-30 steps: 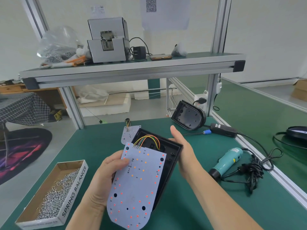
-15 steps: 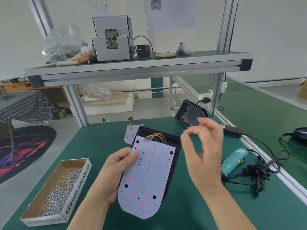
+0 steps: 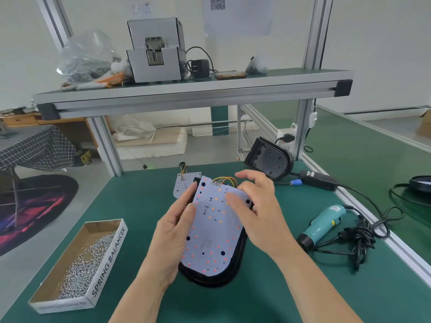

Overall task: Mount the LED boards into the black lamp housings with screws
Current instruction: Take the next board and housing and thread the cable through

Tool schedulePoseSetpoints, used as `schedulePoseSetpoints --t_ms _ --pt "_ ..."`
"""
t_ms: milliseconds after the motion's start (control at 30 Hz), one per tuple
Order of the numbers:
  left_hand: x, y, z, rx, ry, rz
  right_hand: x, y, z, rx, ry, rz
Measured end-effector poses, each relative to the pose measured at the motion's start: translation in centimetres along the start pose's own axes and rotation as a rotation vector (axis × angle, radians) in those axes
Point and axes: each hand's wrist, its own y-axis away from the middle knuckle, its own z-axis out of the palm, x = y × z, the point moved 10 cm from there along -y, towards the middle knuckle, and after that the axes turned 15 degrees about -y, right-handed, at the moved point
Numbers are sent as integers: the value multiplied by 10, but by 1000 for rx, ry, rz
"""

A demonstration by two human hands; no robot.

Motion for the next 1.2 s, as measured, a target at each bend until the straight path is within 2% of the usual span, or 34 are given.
schedulePoseSetpoints --t_ms 167,400,533,700,833,1000,1067,1133,1200 --pt "5 -3 -8 50 -29 40 -5 -4 4 -140 99 -28" --pt "8 -2 -6 11 91 22 -13 -12 16 -198 125 -60" --pt "0 0 -2 -5 116 -26 -14 -4 13 -144 151 -125" --pt "-11 -1 5 -64 256 -146 -7 -1 8 -68 -60 -82" --pt "-22 -1 2 -41 391 -222 -7 -3 6 -52 35 -111" --pt "-29 2 5 -50 426 -278 -24 3 2 70 107 -293" --pt "-29 5 7 -56 445 -284 -14 1 -4 116 21 -227" --pt "-24 6 8 -77 440 -261 6 -2 -6 138 -103 -6" --pt "-17 6 11 -116 395 -235 16 0 1 90 -104 98"
